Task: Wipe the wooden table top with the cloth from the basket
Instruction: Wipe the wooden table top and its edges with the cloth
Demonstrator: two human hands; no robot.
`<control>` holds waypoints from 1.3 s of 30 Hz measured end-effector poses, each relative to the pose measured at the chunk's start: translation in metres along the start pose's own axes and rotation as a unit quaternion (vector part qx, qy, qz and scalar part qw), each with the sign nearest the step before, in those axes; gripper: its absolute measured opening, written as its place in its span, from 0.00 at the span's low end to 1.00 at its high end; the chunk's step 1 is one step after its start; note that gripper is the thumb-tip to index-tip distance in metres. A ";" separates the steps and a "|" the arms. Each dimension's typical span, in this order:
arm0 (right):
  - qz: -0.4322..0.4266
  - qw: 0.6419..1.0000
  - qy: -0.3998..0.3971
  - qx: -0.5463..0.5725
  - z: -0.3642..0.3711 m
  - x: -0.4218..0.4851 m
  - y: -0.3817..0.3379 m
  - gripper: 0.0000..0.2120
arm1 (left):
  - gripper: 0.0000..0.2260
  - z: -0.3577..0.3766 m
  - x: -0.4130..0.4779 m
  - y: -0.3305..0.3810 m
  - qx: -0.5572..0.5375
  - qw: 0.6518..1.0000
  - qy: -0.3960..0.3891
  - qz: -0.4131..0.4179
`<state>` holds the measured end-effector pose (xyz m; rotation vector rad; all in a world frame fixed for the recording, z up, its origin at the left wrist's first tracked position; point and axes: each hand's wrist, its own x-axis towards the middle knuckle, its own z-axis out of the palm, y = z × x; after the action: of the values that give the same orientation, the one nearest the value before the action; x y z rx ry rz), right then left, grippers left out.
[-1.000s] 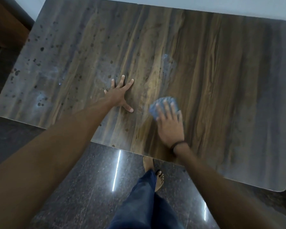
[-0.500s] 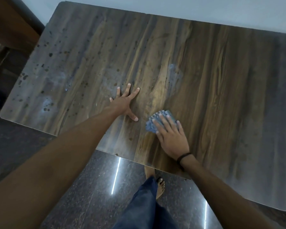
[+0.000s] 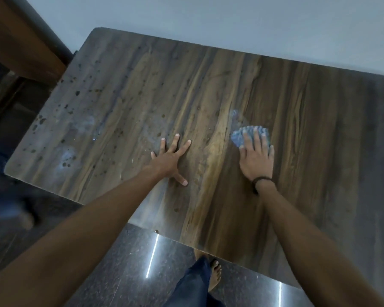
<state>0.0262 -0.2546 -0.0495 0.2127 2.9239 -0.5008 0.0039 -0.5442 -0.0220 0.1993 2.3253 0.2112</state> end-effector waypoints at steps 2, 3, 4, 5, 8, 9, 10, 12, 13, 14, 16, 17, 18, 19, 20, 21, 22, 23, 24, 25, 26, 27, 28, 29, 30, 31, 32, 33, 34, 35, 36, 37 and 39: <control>0.016 1.000 0.005 -0.002 0.001 0.011 -0.010 0.25 | 0.64 -0.003 0.003 0.002 0.023 1.000 0.006 0.008; -0.011 1.000 0.012 -0.014 0.010 -0.002 -0.020 0.26 | 0.64 -0.008 0.006 0.004 0.023 1.000 0.010 0.013; -0.051 0.998 0.004 -0.029 0.019 -0.024 -0.028 0.26 | 0.64 -0.015 0.011 0.006 0.015 1.000 0.018 0.015; -0.099 0.994 -0.005 -0.041 0.027 -0.045 -0.030 0.26 | 0.64 -0.026 0.019 0.009 0.005 0.999 0.029 0.013; -0.144 0.989 -0.012 -0.043 0.022 -0.034 -0.012 0.25 | 0.63 -0.058 0.042 0.016 -0.028 0.999 0.032 -0.011; -0.111 0.993 0.004 -0.036 0.014 -0.010 -0.007 0.25 | 0.62 -0.065 0.048 0.018 -0.037 0.999 0.025 -0.017; -0.059 0.998 0.012 -0.022 0.005 0.016 -0.002 0.25 | 0.62 -0.069 0.054 0.018 -0.042 0.999 0.018 -0.022; 0.018 1.000 0.011 0.004 -0.007 0.048 -0.002 0.25 | 0.62 -0.069 0.058 0.018 -0.050 0.998 0.014 -0.029; 0.017 1.000 0.014 0.009 -0.004 0.045 -0.009 0.26 | 0.62 -0.067 0.059 0.017 -0.055 0.998 0.015 -0.029; -0.006 1.000 0.020 0.000 0.005 0.031 -0.017 0.26 | 0.62 -0.065 0.059 0.015 -0.059 0.998 0.019 -0.026; -0.094 0.995 0.005 -0.031 0.019 -0.017 -0.028 0.25 | 0.62 -0.064 0.060 0.013 -0.060 0.998 0.025 -0.020; -0.132 0.991 -0.006 -0.036 0.019 -0.031 -0.023 0.25 | 0.62 -0.065 0.061 0.014 -0.057 0.998 0.024 -0.020; -0.157 0.987 -0.018 -0.040 0.014 -0.025 -0.015 0.26 | 0.63 -0.066 0.062 0.015 -0.054 0.998 0.022 -0.023; -0.161 0.986 -0.023 -0.042 0.010 -0.006 -0.006 0.26 | 0.63 -0.067 0.062 0.016 -0.052 0.998 0.021 -0.025; -0.138 0.990 -0.015 -0.036 0.003 0.020 0.000 0.25 | 0.63 -0.067 0.063 0.016 -0.050 0.998 0.020 -0.027; -0.091 0.996 -0.006 -0.019 -0.007 0.048 0.003 0.25 | 0.63 -0.067 0.063 0.016 -0.050 0.998 0.018 -0.027; -0.033 0.999 -0.003 0.002 -0.016 0.072 0.006 0.25 | 0.63 -0.067 0.063 0.015 -0.052 0.998 0.018 -0.026; 0.010 1.000 -0.001 0.019 -0.020 0.084 0.004 0.25 | 0.64 -0.066 0.064 0.015 -0.053 0.998 0.018 -0.025; 0.024 0.999 0.006 0.026 -0.016 0.085 -0.005 0.25 | 0.64 -0.066 0.064 0.014 -0.052 0.998 0.018 -0.025; 0.010 1.000 0.012 0.019 -0.007 0.074 -0.015 0.25 | 0.64 -0.066 0.064 0.014 -0.051 0.998 0.015 -0.025; -0.030 1.000 0.005 0.006 0.003 0.054 -0.027 0.25 | 0.64 -0.067 0.064 0.013 -0.051 0.998 0.013 -0.026; -0.082 0.997 -0.004 -0.011 0.010 0.031 -0.032 0.25 | 0.64 -0.067 0.065 0.014 -0.051 0.998 0.011 -0.028; -0.131 0.991 -0.010 -0.021 0.015 0.015 -0.030 0.25 | 0.64 -0.067 0.065 0.014 -0.050 0.998 0.011 -0.030; -0.164 0.986 -0.019 -0.030 0.013 0.016 -0.024 0.25 | 0.64 -0.067 0.065 0.014 -0.049 0.998 0.012 -0.030; -0.173 0.984 -0.019 -0.036 0.008 0.031 -0.015 0.25 | 0.64 -0.067 0.065 0.013 -0.049 0.998 0.015 -0.030; -0.154 0.987 -0.010 -0.037 0.001 0.054 -0.006 0.25 | 0.64 -0.067 0.065 0.013 -0.048 0.998 0.017 -0.029; -0.107 0.994 0.003 -0.024 -0.007 0.079 0.000 0.25 | 0.64 -0.067 0.066 0.013 -0.048 0.998 0.018 -0.028; -0.046 0.999 0.007 -0.005 -0.018 0.103 0.006 0.25 | 0.64 -0.067 0.066 0.013 -0.050 0.998 0.019 -0.028; 0.006 1.000 0.010 0.014 -0.022 0.116 0.006 0.25 | 0.64 -0.065 0.065 0.013 -0.051 0.998 0.022 -0.029; 0.030 0.999 0.021 0.027 -0.020 0.119 -0.002 0.25 | 0.64 -0.066 0.065 0.013 -0.051 0.998 0.026 -0.031; 0.021 0.999 0.038 0.029 -0.013 0.110 -0.012 0.25 | 0.64 -0.066 0.064 0.012 -0.050 0.998 0.026 -0.032; -0.022 0.999 0.031 0.019 -0.005 0.091 -0.023 0.25 | 0.63 -0.064 0.064 0.011 -0.049 0.998 0.025 -0.032; -0.132 0.991 0.004 -0.012 0.006 0.061 -0.023 0.25 | 0.63 -0.064 0.065 0.010 -0.046 0.998 0.027 -0.032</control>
<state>-0.0364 -0.2712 -0.0589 -0.1788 2.9785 -0.4999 -0.0862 -0.5264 -0.0215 0.0738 2.3651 0.2952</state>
